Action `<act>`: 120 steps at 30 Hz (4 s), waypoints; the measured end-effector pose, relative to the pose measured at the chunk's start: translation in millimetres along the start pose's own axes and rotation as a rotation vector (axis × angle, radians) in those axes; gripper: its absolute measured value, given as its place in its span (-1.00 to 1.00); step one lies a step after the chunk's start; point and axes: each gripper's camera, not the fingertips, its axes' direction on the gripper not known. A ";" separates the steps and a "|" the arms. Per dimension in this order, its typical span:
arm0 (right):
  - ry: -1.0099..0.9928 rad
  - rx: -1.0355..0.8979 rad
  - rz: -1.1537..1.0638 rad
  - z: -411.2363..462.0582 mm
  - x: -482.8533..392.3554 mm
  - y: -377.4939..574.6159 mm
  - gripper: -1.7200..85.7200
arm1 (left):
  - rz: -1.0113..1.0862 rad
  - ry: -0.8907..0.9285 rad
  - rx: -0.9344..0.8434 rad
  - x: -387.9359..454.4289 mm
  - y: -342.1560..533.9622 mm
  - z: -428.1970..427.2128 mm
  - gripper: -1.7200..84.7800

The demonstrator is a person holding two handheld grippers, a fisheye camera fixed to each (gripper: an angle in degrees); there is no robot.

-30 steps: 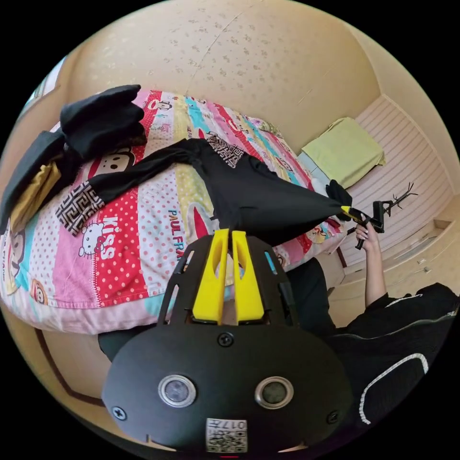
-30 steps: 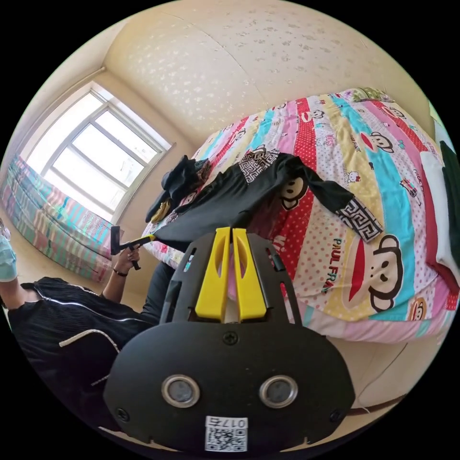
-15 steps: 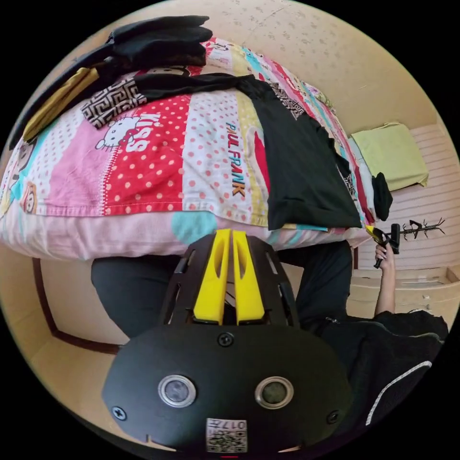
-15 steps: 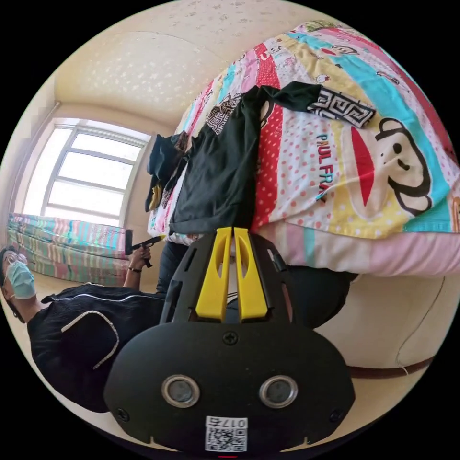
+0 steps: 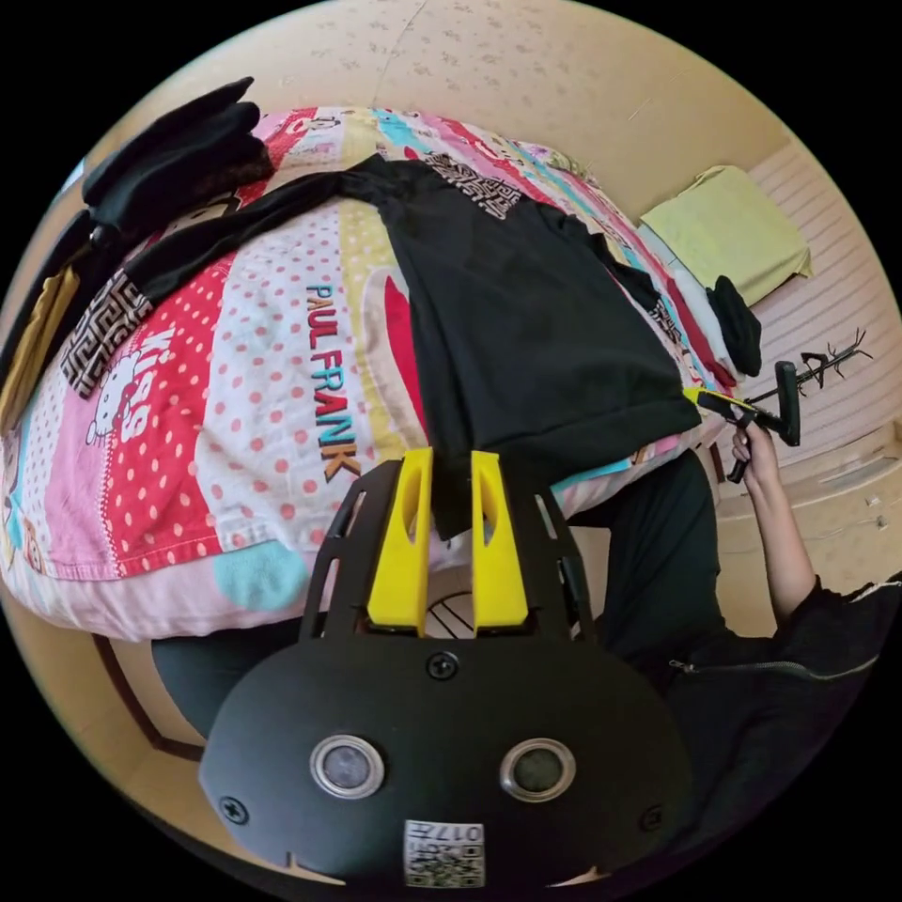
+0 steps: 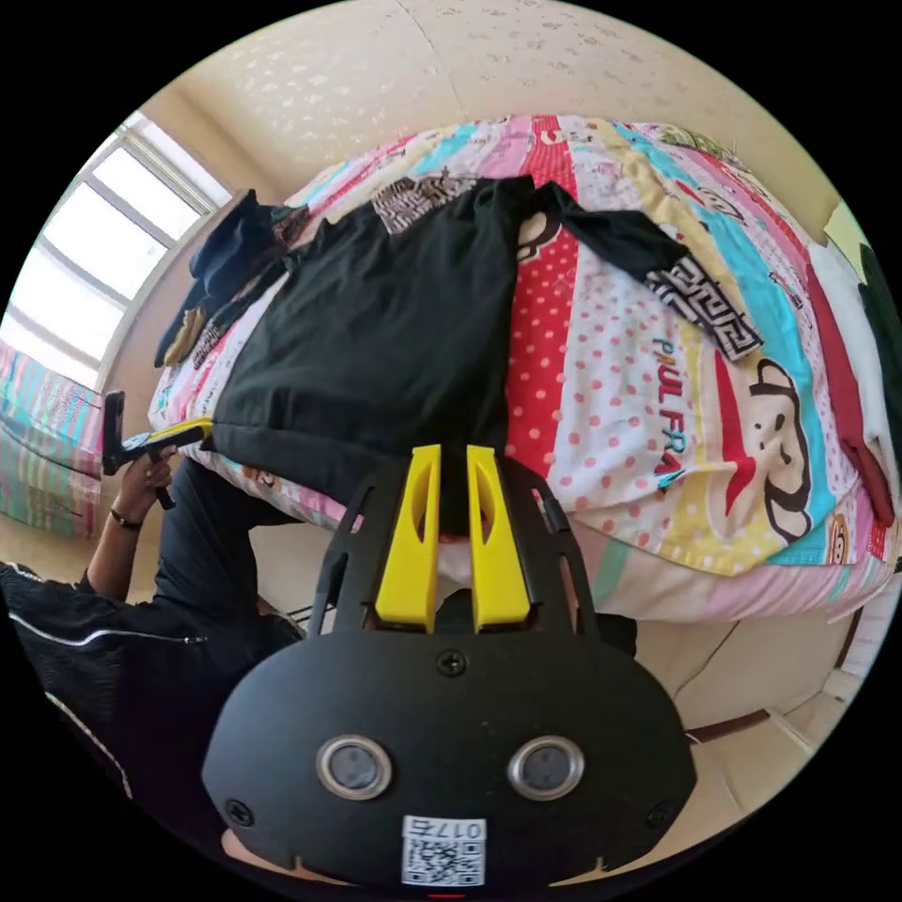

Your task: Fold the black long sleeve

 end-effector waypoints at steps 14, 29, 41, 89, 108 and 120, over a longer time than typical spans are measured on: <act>0.034 0.129 0.023 19.3 -20.0 33.0 -0.86 | -0.215 0.170 0.018 -76.0 34.8 -15.6 -0.84; 0.079 0.336 0.052 -82.7 -24.3 87.1 -0.82 | 0.369 -0.116 0.160 38.6 60.9 3.8 -0.79; 0.104 0.323 0.047 -89.8 -29.4 104.8 -0.82 | 0.146 -0.102 0.008 30.0 43.4 33.2 -0.79; 0.264 0.153 -0.002 21.2 -41.7 115.4 -0.80 | 0.066 0.130 0.050 27.6 29.2 -56.3 -0.91; 0.173 0.171 0.068 2.5 -22.5 116.1 -0.83 | 0.065 0.032 0.074 25.1 44.4 -13.9 -0.98; 0.106 0.204 0.151 1.9 -15.4 103.9 -0.87 | 0.053 0.270 0.310 11.9 44.2 -77.0 -0.98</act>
